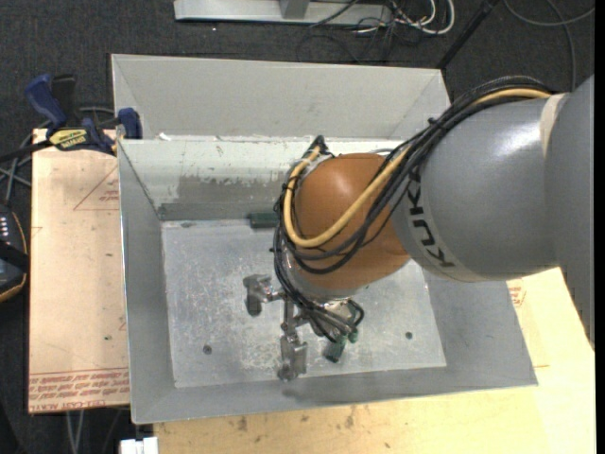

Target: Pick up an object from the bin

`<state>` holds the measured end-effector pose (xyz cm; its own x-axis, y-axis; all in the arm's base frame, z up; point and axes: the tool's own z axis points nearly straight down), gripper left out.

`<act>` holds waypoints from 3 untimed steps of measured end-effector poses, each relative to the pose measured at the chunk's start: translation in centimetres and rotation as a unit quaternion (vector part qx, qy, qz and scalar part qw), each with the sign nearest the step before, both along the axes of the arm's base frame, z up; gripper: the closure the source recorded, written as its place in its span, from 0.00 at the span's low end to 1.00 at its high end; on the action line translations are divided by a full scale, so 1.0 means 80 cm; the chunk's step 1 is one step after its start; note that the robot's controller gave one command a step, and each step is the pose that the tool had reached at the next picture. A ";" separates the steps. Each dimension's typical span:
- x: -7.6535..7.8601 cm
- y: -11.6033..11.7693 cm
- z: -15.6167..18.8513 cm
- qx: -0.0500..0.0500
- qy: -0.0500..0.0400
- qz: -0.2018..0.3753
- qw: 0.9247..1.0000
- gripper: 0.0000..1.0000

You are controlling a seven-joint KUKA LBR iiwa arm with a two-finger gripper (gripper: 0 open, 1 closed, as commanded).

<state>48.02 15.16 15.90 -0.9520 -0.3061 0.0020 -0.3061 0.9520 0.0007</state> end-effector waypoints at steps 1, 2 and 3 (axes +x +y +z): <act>0.001 -0.057 -0.042 0.000 -0.002 0.075 0.997 0.00; 0.014 -0.124 -0.090 0.001 -0.003 0.175 0.985 0.00; 0.041 -0.160 -0.110 0.001 -0.002 0.273 0.962 1.00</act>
Offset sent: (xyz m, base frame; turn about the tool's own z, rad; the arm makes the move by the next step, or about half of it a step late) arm 0.0149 -0.1235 -0.0890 -0.4389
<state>51.29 2.37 7.06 -0.6485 -0.7612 -0.0016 -0.7612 0.6485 -0.0005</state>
